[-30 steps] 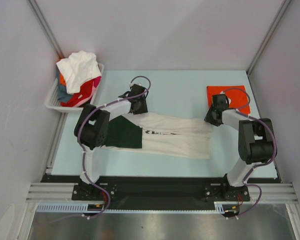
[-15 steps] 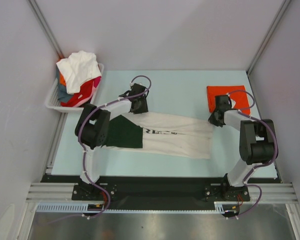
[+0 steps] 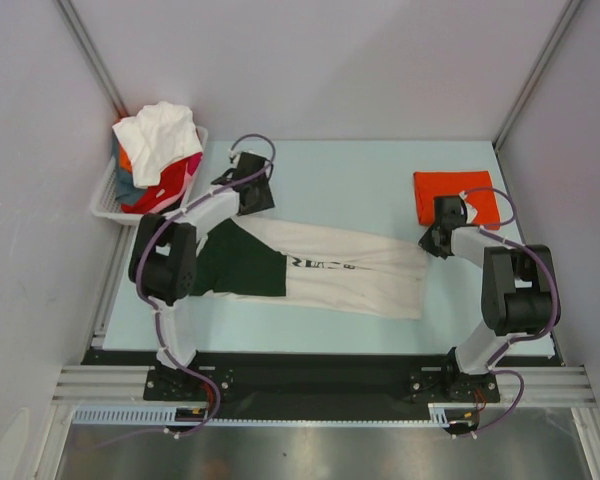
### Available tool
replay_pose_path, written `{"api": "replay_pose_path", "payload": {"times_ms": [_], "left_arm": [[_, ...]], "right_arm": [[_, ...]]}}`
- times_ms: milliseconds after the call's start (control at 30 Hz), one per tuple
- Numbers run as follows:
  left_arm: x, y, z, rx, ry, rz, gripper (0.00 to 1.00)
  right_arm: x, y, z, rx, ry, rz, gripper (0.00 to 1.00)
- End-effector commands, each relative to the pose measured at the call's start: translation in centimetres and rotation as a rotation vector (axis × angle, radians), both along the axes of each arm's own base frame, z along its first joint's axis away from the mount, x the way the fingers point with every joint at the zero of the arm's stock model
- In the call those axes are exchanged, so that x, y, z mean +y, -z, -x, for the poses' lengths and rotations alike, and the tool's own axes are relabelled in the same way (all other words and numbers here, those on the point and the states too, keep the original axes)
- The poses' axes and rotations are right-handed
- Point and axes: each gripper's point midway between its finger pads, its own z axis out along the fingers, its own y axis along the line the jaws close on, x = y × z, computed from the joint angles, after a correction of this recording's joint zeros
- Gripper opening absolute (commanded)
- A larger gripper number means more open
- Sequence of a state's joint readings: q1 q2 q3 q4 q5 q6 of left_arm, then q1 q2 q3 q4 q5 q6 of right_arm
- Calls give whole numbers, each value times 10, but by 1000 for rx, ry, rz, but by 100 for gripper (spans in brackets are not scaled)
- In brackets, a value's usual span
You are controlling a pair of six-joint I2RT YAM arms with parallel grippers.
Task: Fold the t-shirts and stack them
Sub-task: Fold the tshirt
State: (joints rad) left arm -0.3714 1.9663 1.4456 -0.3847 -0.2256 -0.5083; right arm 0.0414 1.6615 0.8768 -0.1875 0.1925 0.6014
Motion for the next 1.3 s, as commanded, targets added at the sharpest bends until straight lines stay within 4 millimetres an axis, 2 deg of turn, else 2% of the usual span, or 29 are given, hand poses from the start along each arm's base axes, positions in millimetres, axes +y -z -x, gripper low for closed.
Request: {"api": "replay_pose_path", "payload": {"times_ms": [0, 200, 300, 600, 900, 967, 1000, 1067, 1100, 1167, 1267], "left_arm": [[75, -15, -5, -10, -203, -53, 59], [122, 3, -12, 52, -318, -147, 56], [137, 8, -15, 82, -354, -191, 53], [135, 22, -21, 124, -365, -186, 52], [122, 43, -30, 174, -381, -120, 49], [121, 44, -27, 186, -395, -106, 44], [120, 43, -27, 183, -398, -98, 35], [119, 45, -26, 185, -408, -87, 24], [117, 46, -26, 189, -406, -78, 13], [114, 45, -30, 184, -402, -64, 0], [105, 44, -41, 170, -393, -18, 0]], "right_arm": [[-8, 3, 5, -5, 42, 6, 0], [-3, 2, 3, -25, 27, -22, 0], [-3, 0, 2, -32, 25, -21, 0], [0, -8, -1, -61, 15, -34, 0], [0, -10, 1, -64, 15, -36, 0], [0, -11, 2, -67, 17, -36, 0], [-1, -12, 2, -69, 19, -36, 0], [0, -13, 2, -72, 18, -37, 0], [-1, -13, 3, -72, 18, -39, 0], [1, -14, 3, -74, 19, -44, 0], [-1, -11, 8, -69, 39, -53, 0]]}}
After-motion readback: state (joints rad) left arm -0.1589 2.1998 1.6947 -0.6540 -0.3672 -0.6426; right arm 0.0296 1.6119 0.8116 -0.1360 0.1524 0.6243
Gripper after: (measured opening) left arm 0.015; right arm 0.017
